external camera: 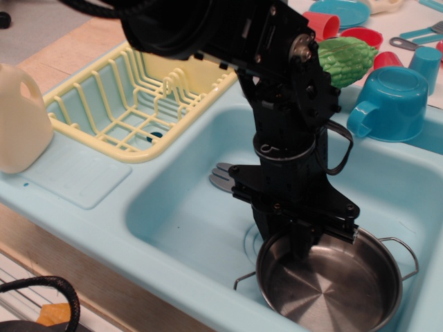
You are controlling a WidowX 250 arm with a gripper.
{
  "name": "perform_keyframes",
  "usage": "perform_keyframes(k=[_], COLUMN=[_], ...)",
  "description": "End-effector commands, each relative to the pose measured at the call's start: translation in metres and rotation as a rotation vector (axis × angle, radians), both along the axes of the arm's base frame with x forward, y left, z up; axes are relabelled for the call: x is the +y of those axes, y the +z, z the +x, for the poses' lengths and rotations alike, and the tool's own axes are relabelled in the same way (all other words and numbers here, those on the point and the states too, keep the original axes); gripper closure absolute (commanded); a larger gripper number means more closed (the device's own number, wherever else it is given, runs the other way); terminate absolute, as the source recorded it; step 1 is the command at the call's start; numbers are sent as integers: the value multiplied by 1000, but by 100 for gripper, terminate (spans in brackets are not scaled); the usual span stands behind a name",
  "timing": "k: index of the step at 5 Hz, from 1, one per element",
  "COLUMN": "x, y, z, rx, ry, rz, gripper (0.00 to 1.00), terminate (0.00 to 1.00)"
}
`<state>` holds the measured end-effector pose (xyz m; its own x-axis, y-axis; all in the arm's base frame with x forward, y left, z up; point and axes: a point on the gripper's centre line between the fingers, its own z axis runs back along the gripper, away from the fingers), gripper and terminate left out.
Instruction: Put pot or pan from sink into drying rack
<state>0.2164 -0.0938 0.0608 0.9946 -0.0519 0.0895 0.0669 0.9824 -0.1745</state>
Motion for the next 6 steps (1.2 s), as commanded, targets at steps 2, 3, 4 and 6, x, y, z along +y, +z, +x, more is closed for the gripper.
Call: perform_keyframes(k=[2,3,4,6], x=[13,33,59,125], y=[46,62,70,93], z=[6,6,5,19], rx=[-50,-76,-88,-158], ry=[25,31,34,73], rz=[112,165,200,230], gripper=[100,100,100,100], terminate=[0,0,0,0])
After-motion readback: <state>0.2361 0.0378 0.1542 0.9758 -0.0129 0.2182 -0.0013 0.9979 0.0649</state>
